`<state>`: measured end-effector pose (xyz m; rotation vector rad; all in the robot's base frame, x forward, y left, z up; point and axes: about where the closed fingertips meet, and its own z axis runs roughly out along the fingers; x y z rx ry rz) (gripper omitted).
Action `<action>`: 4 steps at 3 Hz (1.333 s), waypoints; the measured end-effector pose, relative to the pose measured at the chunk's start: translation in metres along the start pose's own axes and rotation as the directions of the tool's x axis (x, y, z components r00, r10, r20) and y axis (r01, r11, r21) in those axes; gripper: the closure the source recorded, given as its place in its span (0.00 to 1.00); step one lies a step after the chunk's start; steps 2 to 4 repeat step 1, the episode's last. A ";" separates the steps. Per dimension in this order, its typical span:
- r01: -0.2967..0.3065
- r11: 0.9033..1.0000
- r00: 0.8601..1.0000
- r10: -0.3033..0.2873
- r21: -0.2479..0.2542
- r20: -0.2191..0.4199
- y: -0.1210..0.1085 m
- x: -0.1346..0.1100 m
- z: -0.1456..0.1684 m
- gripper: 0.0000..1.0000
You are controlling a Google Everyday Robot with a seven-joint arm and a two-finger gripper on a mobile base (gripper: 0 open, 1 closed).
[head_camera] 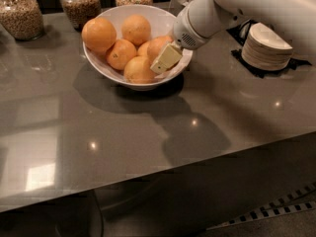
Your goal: Pick orange from white bowl
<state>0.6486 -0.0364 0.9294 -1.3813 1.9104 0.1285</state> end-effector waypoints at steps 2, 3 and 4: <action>0.000 1.000 0.997 0.001 -0.007 0.072 -0.001 -0.012 -0.024 1.00; 0.000 1.000 0.997 0.001 -0.007 0.072 -0.001 -0.012 -0.024 1.00; 0.000 1.000 0.997 0.001 -0.007 0.072 -0.001 -0.012 -0.024 1.00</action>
Offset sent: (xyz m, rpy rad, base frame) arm 0.0000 0.0000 0.0000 0.0000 0.0000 0.0000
